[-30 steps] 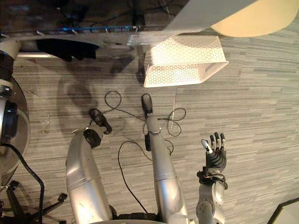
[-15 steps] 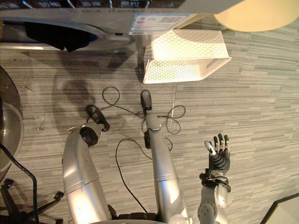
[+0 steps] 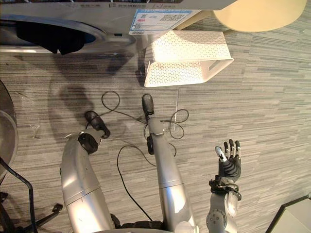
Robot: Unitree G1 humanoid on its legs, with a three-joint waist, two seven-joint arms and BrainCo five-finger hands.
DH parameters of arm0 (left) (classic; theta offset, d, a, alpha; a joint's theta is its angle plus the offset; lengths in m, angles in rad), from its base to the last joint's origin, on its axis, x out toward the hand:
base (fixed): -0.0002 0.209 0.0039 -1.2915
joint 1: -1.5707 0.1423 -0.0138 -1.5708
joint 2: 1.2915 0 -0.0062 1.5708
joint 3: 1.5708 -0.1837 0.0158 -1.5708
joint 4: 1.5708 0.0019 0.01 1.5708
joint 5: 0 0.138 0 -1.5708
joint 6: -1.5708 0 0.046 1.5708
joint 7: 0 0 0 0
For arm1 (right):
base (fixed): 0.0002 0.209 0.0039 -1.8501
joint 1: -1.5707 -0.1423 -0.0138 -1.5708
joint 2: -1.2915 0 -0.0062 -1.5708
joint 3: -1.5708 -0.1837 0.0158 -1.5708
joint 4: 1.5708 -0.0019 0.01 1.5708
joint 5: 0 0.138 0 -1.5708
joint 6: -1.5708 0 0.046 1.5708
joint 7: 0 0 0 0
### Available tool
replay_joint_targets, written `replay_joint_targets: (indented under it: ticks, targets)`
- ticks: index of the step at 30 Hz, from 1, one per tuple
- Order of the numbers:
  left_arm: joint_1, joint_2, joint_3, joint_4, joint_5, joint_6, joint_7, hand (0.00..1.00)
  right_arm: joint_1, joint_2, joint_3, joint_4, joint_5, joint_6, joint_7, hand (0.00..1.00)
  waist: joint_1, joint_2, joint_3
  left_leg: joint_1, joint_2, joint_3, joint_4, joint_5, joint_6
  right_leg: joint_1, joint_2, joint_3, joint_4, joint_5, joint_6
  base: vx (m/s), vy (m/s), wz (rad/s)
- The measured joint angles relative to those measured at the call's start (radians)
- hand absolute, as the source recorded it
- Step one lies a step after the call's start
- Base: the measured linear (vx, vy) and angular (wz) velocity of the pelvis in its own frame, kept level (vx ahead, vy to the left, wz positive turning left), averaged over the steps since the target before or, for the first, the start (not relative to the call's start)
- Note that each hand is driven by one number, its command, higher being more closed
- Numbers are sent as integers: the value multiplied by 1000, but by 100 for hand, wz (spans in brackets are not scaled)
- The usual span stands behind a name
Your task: Pick up the laundry basket with both hands and put the clothes into the washing machine.
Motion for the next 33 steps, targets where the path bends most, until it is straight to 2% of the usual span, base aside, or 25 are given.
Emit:
replay_joint_targets:
  ticks: [3,6,7,9,10,12,15,16,19,20,21,22,24,25,27,29,33]
  targets:
    - [0,-4,33,9,96,48,-11,0,-3,0,2,0,0,1,0,0,-3,0,0,0,9,-6,-3,0,0,19,7,-2,-36,18,-2,30,41,-8]
    - [0,-19,49,56,197,109,-80,0,-23,0,11,0,11,5,8,0,-10,-4,-1,7,16,-23,-13,1,1,64,16,-13,-98,44,-2,26,42,-3]
    - [0,-33,72,69,214,116,-94,0,-24,0,11,0,11,6,16,0,-10,-5,-1,8,17,-25,-18,2,2,73,17,-15,-112,50,-1,20,43,-2]
    - [0,-64,159,119,294,155,-154,0,-30,2,16,-3,21,27,41,0,-13,-19,-2,24,27,-30,-26,2,3,121,27,-14,-180,79,0,16,43,-7]
    - [0,-71,173,133,302,162,-167,0,-30,2,16,-3,25,32,42,0,-14,-21,-2,29,29,-33,-29,2,3,135,29,-14,-200,87,2,17,46,-6]
    - [4,-90,231,162,305,180,-236,0,-31,2,16,-3,31,48,42,0,-19,-35,-1,48,34,-32,-44,4,0,179,33,-14,-265,108,5,18,30,-3]
    - [19,-91,331,162,332,209,-282,0,-44,25,25,-4,32,63,41,0,-19,-70,-3,86,55,-30,-87,6,-3,268,29,-41,-411,115,26,29,-2,-13]
    - [53,-100,386,161,358,221,-284,0,-48,47,27,-3,31,70,42,0,-20,-78,-8,107,68,-34,-104,10,-10,317,22,-50,-416,150,-24,55,3,0]
    - [121,-120,510,161,422,238,-283,0,-58,51,32,-31,30,76,43,0,-12,-85,-12,162,67,-44,-141,33,-51,414,35,-51,-535,202,-30,86,-8,15]
    - [134,-130,539,161,421,239,-284,0,-58,51,33,-38,30,76,43,0,-11,-85,-12,174,67,-44,-152,35,-54,429,37,-51,-548,208,-34,83,-16,25]
    - [156,-158,594,161,400,238,-284,0,-57,50,33,-49,29,76,42,0,-10,-86,-12,201,66,-50,-176,42,-66,464,40,-51,-578,230,-19,50,-7,20]
    - [161,-165,603,161,385,236,-284,0,-57,50,33,-51,29,76,42,0,-10,-86,-13,205,65,-51,-181,43,-68,470,40,-50,-584,234,-14,54,10,29]
    - [205,-236,679,161,238,213,-279,0,-56,51,36,-53,28,76,41,0,-9,-89,-15,254,60,-55,-219,51,-80,514,42,-24,-599,248,-9,51,56,28]
    - [220,-251,702,161,208,205,-278,0,-56,52,38,-53,28,76,41,0,-10,-89,-15,269,58,-55,-227,52,-82,526,42,-18,-599,248,-9,72,98,25]
    - [287,-291,756,161,19,155,-242,0,-56,51,54,-50,25,76,41,0,-9,-97,-20,334,51,-49,-265,62,-96,561,44,-9,-599,265,-6,70,91,10]
    - [317,-299,799,161,-96,114,-209,0,-56,49,60,-55,16,75,40,0,-12,-98,-21,370,52,-44,-302,72,-107,573,50,4,-599,301,3,59,86,-4]
    - [409,-305,841,161,-188,61,-163,0,-56,36,60,-53,-7,65,37,0,-10,-102,-24,459,51,-9,-363,81,-119,616,54,6,-599,314,8,73,117,-1]
